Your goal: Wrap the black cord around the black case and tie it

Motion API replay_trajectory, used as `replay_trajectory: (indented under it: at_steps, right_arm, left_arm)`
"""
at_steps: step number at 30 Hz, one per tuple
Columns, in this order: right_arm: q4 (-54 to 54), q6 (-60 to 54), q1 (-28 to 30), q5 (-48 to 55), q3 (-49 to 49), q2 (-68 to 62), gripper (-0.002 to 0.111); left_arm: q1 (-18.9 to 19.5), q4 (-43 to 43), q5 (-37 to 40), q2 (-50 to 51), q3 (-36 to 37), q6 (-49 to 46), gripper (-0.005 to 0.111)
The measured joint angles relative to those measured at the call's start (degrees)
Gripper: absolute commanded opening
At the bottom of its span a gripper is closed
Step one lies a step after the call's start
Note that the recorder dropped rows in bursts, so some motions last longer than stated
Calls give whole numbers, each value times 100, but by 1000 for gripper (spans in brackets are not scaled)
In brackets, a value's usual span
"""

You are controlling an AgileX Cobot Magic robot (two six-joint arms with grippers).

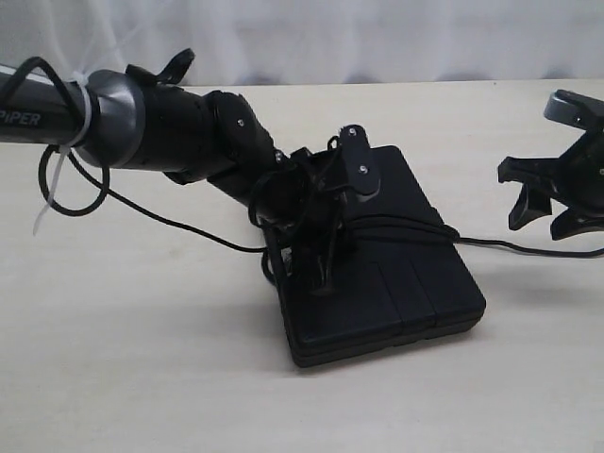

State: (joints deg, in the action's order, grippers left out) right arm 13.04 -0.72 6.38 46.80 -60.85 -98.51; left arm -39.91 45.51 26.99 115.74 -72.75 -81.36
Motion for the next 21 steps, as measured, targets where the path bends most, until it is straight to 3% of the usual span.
replay_trajectory:
  at_steps: [5, 15, 21]
  right_arm:
    - [0, 0, 0, -13, 0, 0, 51]
    - [-84, 133, 40, -402, 299, -52, 51]
    - [951, 113, 305, -2288, 1285, -295, 51]
  left_arm:
    - [0, -13, -835, 11, 0, 1073, 16]
    - [0, -225, -328, -528, 0, 1199, 18]
    - [13, -276, -332, -1365, 0, 1334, 18]
